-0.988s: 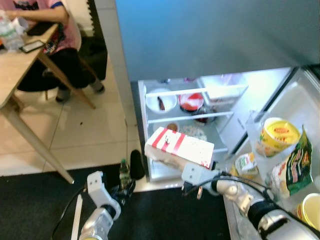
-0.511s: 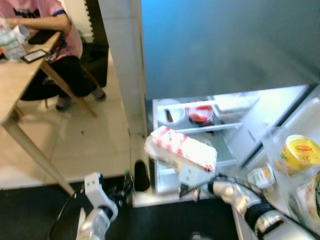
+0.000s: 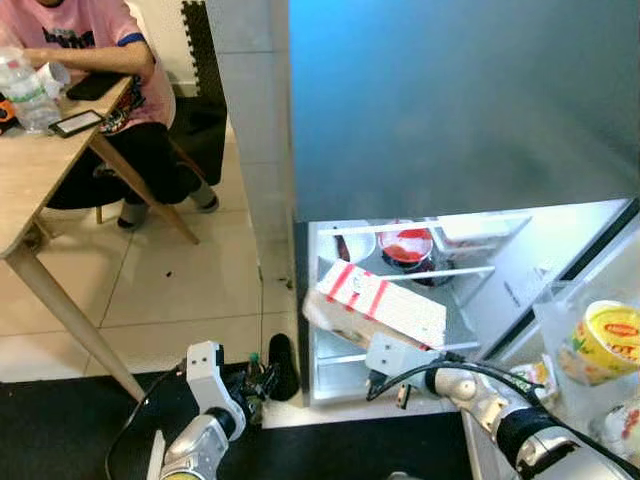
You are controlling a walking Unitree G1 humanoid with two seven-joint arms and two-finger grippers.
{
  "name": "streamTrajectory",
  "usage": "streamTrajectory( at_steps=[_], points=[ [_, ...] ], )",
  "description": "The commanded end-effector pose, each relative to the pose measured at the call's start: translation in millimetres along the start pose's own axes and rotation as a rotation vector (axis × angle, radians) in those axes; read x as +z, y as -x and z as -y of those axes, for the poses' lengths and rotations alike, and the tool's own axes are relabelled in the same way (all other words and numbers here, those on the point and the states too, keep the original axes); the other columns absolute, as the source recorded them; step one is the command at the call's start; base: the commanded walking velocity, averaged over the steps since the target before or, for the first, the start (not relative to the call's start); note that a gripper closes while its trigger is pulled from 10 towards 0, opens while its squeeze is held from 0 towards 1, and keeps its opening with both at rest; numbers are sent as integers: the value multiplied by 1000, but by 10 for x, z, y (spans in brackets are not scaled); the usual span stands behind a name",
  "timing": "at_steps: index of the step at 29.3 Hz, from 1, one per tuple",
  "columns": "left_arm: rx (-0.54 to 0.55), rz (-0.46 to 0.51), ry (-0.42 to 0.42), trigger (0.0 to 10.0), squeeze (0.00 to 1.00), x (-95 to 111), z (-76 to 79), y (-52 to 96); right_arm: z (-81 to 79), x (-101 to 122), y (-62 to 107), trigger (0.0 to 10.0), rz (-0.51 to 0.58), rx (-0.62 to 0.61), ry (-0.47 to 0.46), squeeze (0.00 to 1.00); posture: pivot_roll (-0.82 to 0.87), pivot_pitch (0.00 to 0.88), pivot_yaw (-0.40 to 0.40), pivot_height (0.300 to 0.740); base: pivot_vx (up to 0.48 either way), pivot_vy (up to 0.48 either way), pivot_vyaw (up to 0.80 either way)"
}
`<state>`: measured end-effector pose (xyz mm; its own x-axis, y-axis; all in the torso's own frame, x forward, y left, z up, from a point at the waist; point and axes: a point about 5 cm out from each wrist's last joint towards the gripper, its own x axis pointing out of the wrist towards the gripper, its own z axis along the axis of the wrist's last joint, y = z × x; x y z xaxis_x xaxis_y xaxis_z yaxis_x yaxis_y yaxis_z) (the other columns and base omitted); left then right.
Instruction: Restocking fridge
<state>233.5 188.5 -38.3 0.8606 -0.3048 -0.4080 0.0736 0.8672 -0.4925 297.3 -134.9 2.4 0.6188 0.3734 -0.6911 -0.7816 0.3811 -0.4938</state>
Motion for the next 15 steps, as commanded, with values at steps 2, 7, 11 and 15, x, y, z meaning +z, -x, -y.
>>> streamTrajectory(
  at_steps=[2, 7, 11, 15],
  points=[
    [-18, -28, 12, 10000, 0, -83, 53, -7, -10, -82, 25, 10000, -21, 5, -13, 0, -24, 76, 10, 740, 0, 0, 0],
    [-10, -24, 17, 10000, 0, -88, 40, 3, -9, -114, 34, 10000, -34, 4, -12, 0, -24, 81, 13, 740, 0, 0, 0],
    [-3, -13, 16, 10000, 0, -72, 31, 4, -8, -111, 32, 10000, -36, 2, -12, 0, -23, 78, 11, 740, 0, 0, 0],
    [4, 2, 18, 10000, 0, -52, 22, 4, -13, -86, 18, 10000, -36, -11, 1, 0, -22, 81, 12, 740, 0, 0, 0]
  ],
)
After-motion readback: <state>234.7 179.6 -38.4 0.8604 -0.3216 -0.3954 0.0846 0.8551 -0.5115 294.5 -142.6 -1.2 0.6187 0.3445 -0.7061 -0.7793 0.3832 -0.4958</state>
